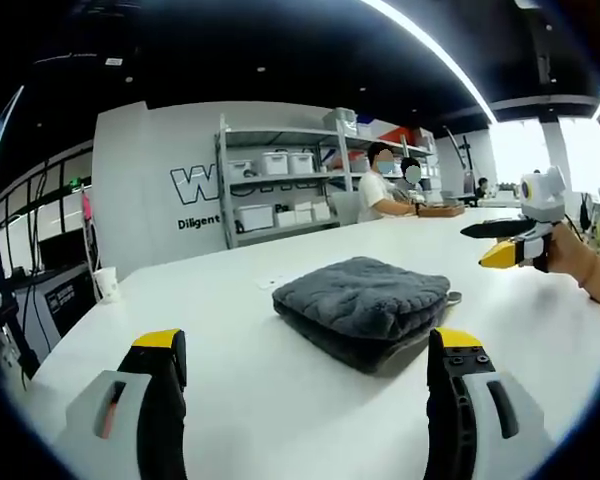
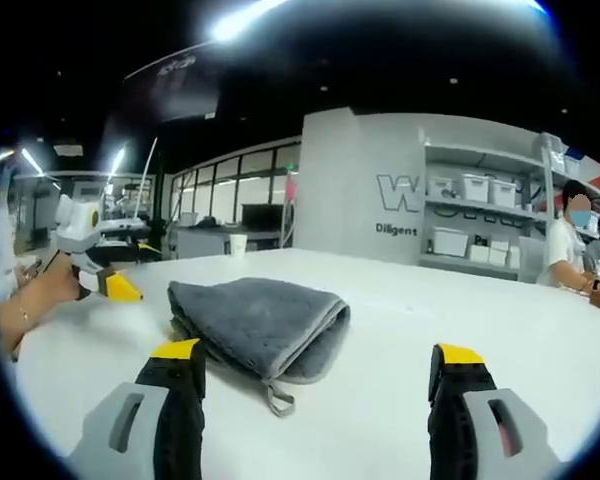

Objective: Open the folded towel by lifting each exposed corner and separating the folded layers until the towel lies flat within the target outline without major curled edges

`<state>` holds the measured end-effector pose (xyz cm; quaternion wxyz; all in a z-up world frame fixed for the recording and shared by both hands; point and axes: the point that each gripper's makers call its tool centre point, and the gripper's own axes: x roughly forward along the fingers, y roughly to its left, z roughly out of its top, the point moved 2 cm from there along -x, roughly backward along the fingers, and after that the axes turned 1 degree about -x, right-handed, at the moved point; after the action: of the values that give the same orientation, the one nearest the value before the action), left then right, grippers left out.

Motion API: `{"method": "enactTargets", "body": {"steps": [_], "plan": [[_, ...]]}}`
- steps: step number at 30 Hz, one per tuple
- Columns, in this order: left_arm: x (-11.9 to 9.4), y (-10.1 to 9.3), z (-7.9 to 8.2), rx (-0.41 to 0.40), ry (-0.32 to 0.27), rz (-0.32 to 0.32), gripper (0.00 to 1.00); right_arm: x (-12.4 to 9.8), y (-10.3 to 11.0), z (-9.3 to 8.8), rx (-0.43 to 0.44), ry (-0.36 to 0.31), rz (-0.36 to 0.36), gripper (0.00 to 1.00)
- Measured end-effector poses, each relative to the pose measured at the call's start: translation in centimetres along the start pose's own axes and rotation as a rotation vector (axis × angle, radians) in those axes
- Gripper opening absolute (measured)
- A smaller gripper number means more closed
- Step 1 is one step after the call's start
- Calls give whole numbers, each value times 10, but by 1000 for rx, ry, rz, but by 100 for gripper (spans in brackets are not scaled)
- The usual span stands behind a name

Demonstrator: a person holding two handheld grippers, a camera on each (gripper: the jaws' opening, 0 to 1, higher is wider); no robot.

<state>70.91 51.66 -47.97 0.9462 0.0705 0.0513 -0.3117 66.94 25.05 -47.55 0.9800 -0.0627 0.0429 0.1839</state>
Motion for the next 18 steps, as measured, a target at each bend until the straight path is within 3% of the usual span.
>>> {"method": "enactTargets", "body": {"steps": [14,18], "plan": [[1,3,3,2,-4,1,100,15,33,4,-167,30,82,90],[1,7,3,-10,-7,5,100,21,48,8,-220,31,146,91]]}}
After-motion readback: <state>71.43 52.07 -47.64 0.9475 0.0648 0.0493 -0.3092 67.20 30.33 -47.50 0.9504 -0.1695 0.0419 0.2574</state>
